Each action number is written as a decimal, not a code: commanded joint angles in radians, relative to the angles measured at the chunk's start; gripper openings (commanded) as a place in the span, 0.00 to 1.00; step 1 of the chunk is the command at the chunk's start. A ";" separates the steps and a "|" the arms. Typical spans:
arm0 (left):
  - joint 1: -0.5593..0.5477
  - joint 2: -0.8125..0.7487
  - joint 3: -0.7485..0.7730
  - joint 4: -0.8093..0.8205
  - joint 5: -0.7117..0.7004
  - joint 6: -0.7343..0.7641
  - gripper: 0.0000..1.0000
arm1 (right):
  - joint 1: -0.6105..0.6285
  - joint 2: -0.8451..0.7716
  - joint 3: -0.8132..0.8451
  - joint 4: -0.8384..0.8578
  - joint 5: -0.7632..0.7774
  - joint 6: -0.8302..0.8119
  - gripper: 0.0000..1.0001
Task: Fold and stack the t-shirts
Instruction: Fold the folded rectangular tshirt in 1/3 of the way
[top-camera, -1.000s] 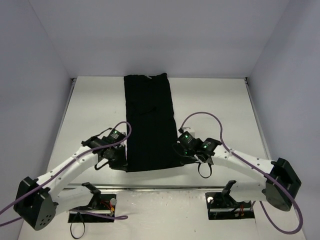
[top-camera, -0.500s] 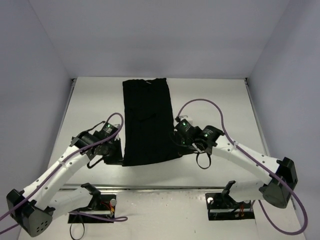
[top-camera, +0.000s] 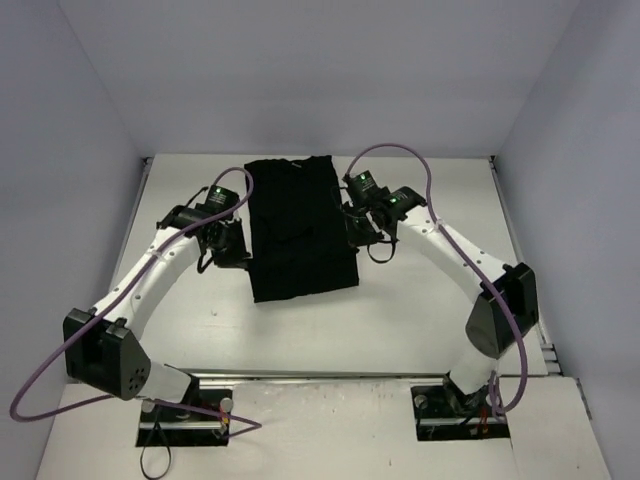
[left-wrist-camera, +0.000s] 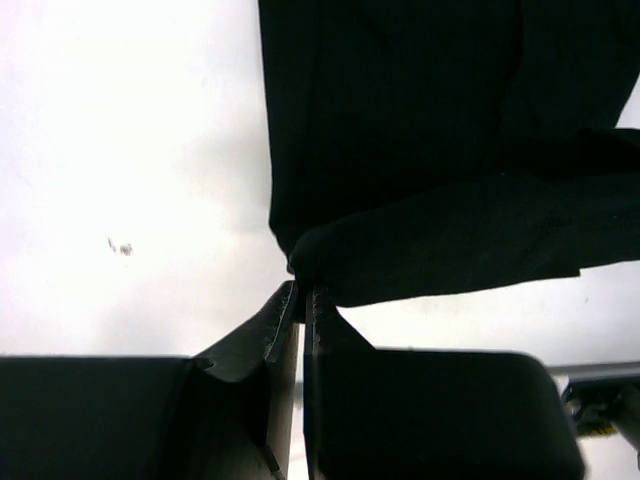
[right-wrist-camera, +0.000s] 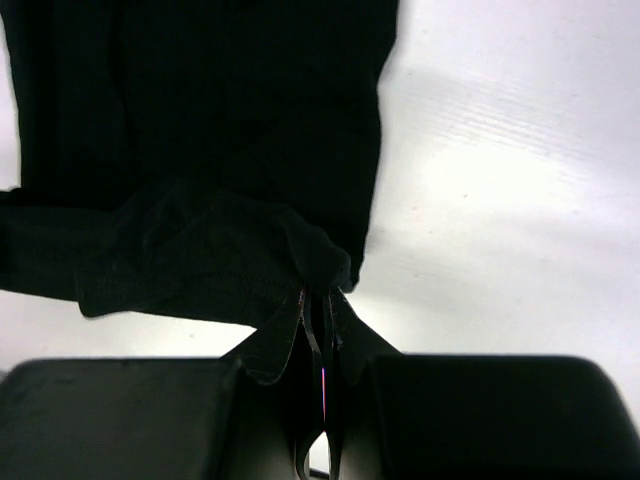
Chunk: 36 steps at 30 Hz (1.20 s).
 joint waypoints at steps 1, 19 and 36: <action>0.039 0.080 0.095 0.066 -0.030 0.066 0.00 | -0.017 0.105 0.103 -0.024 0.015 -0.078 0.00; 0.100 0.304 0.277 0.160 -0.030 0.104 0.00 | -0.052 0.359 0.362 -0.023 0.004 -0.116 0.00; 0.112 0.454 0.282 0.278 -0.015 0.080 0.00 | -0.100 0.510 0.479 -0.007 0.036 -0.165 0.00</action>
